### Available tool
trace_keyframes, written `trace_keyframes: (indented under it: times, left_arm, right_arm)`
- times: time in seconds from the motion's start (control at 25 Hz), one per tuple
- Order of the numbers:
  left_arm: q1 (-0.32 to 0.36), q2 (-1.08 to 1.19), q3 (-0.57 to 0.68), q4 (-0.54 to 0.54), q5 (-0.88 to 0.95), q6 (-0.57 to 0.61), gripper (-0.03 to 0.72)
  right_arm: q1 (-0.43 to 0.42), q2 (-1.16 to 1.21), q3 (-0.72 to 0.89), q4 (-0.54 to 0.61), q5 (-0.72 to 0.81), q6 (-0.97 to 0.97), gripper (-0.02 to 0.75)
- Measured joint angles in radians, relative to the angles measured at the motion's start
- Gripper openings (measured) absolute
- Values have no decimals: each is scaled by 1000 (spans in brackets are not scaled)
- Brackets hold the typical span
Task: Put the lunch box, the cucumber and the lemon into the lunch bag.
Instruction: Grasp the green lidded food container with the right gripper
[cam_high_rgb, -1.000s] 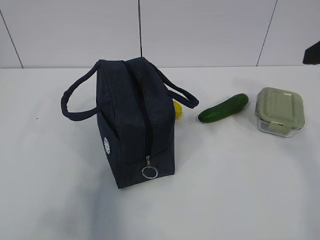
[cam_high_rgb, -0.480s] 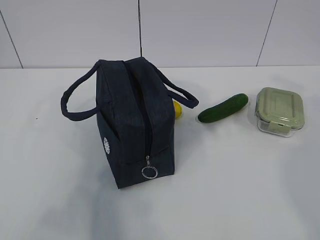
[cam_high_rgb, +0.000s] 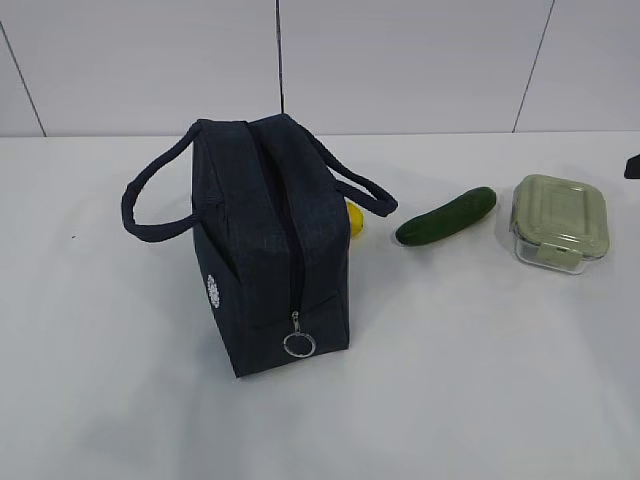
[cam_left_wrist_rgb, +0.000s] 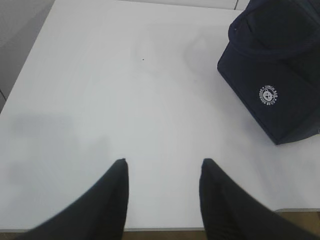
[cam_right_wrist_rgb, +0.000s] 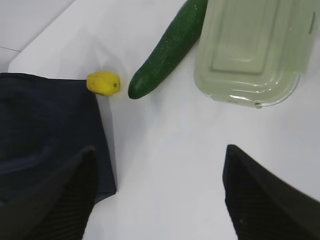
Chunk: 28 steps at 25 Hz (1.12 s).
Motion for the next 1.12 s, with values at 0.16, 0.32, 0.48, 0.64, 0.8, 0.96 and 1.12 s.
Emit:
trace_keyframes:
  times: [0.16, 0.32, 0.48, 0.64, 0.8, 0.96, 1.12]
  left_arm:
    - [0, 0, 0, 1, 0, 0, 339]
    - [0, 0, 0, 2, 0, 0, 339]
    - [0, 0, 0, 4, 0, 0, 339]
    - [0, 0, 0, 8, 0, 0, 340]
    - [0, 0, 0, 13, -4, 0, 340]
    - [0, 16, -35, 27, -14, 0, 340]
    - [0, 97, -51, 44, -25, 4, 340]
  right_arm:
    - [0, 56, -12, 2, -15, -19, 581]
    - [0, 113, -65, 2, -15, -20, 580]
    - [0, 159, -127, 2, -12, -23, 580]
    - [0, 209, -179, 7, 18, -23, 580]
    - [0, 244, -199, 14, 25, -23, 580]
    - [0, 270, -207, 14, 8, -23, 580]
    - [0, 318, -235, 15, 3, -23, 580]
